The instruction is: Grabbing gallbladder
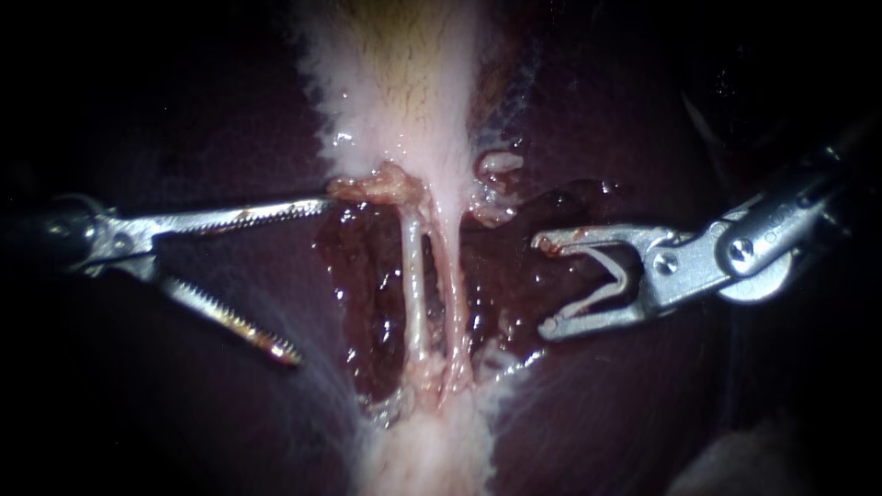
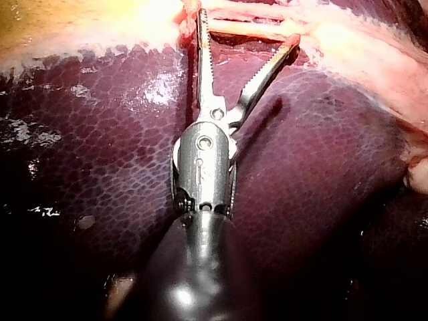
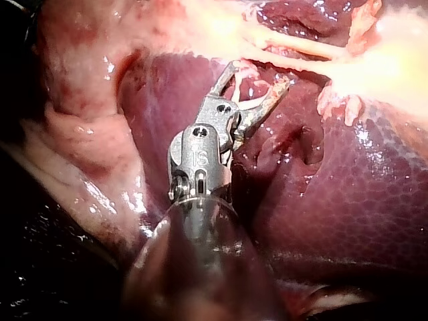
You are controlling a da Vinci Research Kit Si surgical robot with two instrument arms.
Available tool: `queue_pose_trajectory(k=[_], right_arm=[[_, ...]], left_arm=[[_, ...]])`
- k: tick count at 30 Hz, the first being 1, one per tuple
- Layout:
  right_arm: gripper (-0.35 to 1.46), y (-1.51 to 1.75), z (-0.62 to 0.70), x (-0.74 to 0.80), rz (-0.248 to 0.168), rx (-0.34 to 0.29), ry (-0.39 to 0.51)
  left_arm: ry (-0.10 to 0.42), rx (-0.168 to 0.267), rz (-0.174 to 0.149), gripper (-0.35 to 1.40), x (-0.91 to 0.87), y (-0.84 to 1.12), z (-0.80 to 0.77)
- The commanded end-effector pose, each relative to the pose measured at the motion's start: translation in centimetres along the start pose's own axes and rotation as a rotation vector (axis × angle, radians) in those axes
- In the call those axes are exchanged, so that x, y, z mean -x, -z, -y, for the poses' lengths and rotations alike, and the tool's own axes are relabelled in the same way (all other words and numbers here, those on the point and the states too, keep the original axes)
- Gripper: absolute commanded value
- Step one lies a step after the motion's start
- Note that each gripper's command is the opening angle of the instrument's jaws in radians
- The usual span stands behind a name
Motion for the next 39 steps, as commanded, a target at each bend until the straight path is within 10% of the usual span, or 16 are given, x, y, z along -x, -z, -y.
queue_pose_trajectory(k=[1, 9, 18, 23, 34, 39], right_arm=[[0.50, 0.00, 0.00, 0.00, 0.000, 0.000, 0.000], [0.50, 0.00, 0.00, 0.00, 0.000, 0.000, 0.000], [0.50, 0.00, 0.00, 0.00, 0.000, 0.000, 0.000], [0.50, 0.00, 0.00, 0.00, 0.000, 0.000, 0.000], [0.50, 0.00, 0.01, -0.01, 0.000, -0.001, 0.001], [0.50, 0.00, 0.01, -0.01, 0.000, -0.001, 0.001]], left_arm=[[0.000, 0.001, -0.001, 1.22, 0.00, 0.00, 0.00], [0.076, 0.009, 0.012, 1.15, -0.06, 0.08, 0.04], [0.143, -0.006, 0.181, 1.01, -0.27, -0.03, 0.31], [0.179, -0.030, 0.189, 0.90, -0.22, -0.25, 0.52], [0.238, -0.077, 0.227, 0.43, -0.03, -0.44, 0.74], [0.285, -0.113, 0.247, -0.06, -0.03, -0.35, 0.73]])
